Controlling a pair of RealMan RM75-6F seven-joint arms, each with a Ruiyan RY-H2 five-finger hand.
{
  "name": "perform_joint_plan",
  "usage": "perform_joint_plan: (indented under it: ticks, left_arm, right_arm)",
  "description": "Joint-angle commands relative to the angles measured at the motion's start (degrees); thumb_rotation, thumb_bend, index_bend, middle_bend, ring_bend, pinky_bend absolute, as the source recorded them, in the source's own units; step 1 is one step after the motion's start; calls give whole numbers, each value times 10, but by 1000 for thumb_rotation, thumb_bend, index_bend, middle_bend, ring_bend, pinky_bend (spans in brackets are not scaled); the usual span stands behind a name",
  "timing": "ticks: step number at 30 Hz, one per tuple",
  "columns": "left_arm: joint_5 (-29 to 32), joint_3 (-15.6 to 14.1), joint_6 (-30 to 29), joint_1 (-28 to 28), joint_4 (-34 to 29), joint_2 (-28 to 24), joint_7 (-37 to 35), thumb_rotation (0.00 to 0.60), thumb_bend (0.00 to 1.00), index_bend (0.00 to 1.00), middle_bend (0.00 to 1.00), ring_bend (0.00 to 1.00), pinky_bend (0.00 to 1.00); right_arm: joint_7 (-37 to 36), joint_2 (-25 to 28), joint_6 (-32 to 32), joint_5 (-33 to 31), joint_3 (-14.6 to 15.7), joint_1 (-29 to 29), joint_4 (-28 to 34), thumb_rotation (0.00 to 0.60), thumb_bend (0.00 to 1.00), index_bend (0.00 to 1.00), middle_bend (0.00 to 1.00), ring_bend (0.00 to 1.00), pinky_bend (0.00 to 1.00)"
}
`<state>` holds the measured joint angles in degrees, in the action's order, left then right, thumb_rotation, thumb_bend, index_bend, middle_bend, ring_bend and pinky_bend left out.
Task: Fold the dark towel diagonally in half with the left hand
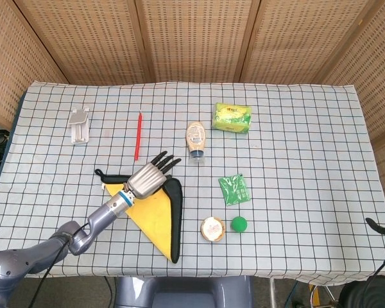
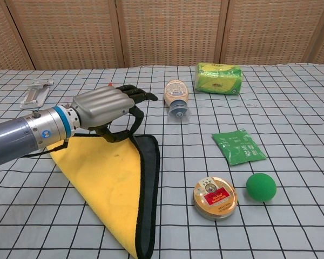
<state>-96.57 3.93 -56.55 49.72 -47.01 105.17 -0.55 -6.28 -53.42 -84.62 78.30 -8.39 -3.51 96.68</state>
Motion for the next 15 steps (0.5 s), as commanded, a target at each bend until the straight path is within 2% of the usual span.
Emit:
perform_joint_plan:
  ticks: [1, 15]
  left_arm:
    - [3, -1, 3, 5, 4, 3, -4, 600, 475, 665, 0, 0, 0]
    - [17, -6, 20, 34, 43, 33, -31, 600, 473, 665, 0, 0, 0]
  right_arm:
    - [1, 0, 0, 0, 0, 0, 0, 600, 0, 0, 0, 0, 0]
    - [6, -2, 5, -7, -2, -2, -2, 600, 0, 0, 0, 0, 0]
